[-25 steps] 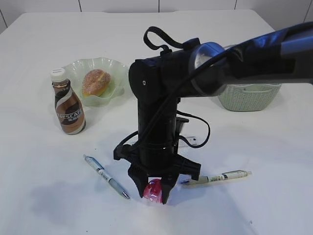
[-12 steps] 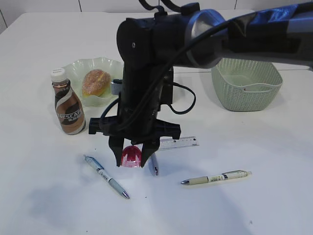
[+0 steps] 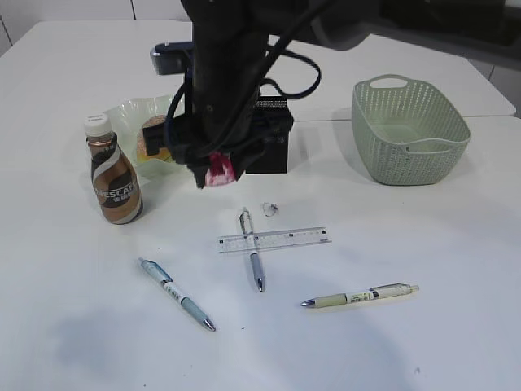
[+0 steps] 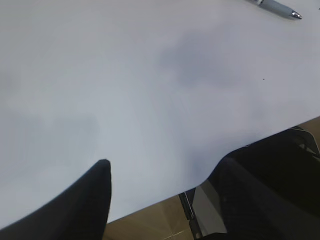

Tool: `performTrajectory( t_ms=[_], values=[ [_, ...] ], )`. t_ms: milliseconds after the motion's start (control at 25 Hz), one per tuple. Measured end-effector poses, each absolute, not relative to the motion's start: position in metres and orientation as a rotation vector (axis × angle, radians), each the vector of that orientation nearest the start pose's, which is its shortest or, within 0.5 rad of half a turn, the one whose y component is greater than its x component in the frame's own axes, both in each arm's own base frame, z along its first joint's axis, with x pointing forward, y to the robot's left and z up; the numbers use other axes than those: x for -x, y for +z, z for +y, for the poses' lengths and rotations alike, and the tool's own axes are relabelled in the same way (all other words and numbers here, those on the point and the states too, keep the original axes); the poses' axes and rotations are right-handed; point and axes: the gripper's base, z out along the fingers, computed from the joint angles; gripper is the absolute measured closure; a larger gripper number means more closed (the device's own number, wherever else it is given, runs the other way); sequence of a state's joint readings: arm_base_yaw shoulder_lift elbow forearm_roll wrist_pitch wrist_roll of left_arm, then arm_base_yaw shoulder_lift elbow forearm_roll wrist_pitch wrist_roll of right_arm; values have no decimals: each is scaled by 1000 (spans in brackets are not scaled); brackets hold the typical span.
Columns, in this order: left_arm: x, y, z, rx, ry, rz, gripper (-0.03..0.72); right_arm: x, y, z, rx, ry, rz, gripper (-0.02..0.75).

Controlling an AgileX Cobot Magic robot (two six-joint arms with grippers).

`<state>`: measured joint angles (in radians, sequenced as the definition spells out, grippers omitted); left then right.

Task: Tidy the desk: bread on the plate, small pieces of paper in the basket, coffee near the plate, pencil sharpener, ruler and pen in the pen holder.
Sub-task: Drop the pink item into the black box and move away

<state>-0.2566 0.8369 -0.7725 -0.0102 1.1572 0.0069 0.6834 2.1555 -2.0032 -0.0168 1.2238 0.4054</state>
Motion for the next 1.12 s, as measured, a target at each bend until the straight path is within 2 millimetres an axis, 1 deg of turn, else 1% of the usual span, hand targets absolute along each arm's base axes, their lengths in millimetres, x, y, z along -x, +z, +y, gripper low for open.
performTrajectory(
  t_ms=[40, 80, 120, 160, 200, 240, 280, 320, 360, 400, 440, 480, 600, 640, 720, 800, 840, 920, 1040, 1080, 1120],
  values=[
    [-124, 304, -34, -342, -99, 2685, 214, -364, 259, 291, 414, 157, 2830, 402],
    [-124, 304, -34, -340, -106, 2683, 214, -370, 269, 287, 431, 72, 2759, 402],
    [-124, 304, -35, -339, -109, 2677, 214, -374, 275, 284, 438, 20, 2719, 402],
    [-125, 305, -35, -338, -110, 2666, 214, -374, 274, 284, 442, 17, 2722, 402],
    [-126, 305, -35, -335, -114, 2656, 214, -382, 288, 276, 448, -110, 2620, 402],
    [-127, 306, -35, -334, -116, 2646, 214, -386, 293, 273, 444, -173, 2574, 402],
    [-128, 306, -36, -332, -118, 2632, 214, -387, 296, 272, 437, -190, 2558, 402],
    [-129, 307, -36, -330, -120, 2619, 214, -391, 302, 267, 418, -252, 2511, 402],
    [-130, 307, -36, -329, -122, 2609, 214, -395, 305, 263, 396, -276, 2491, 402],
    [-130, 307, -36, -328, -122, 2608, 214, -395, 305, 263, 396, -276, 2491, 402],
    [-130, 307, -36, -327, -125, 2605, 214, -400, 308, 254, 361, -302, 2477, 402],
    [-130, 307, -36, -327, -125, 2605, 214, -400, 308, 254, 361, -302, 2477, 402],
    [-131, 308, -37, -325, -126, 2592, 214, -415, 308, 228, 272, -311, 2499, 402],
    [-132, 308, -37, -324, -128, 2584, 214, -415, 308, 228, 272, -311, 2499, 402],
    [-133, 309, -37, -322, -130, 2568, 214, -427, 309, 213, 227, -280, 2481, 402],
    [-134, 310, -37, -321, -131, 2558, 214, -428, 309, 213, 224, -281, 2482, 402],
    [-134, 310, -37, -320, -131, 2556, 214, -435, 311, 209, 227, -246, 2438, 402],
    [-135, 309, -38, -321, -131, 2559, 214, -436, 311, 209, 230, -238, 2430, 402],
    [-140, 306, -39, -322, -128, 2578, 214, -442, 314, 214, 279, -187, 2352, 402],
    [-142, 304, -39, -323, -127, 2583, 214, -442, 314, 214, 279, -187, 2352, 402],
    [-145, 304, -40, -323, -127, 2585, 214, -446, 307, 217, 295, -178, 2337, 402]
  ],
)
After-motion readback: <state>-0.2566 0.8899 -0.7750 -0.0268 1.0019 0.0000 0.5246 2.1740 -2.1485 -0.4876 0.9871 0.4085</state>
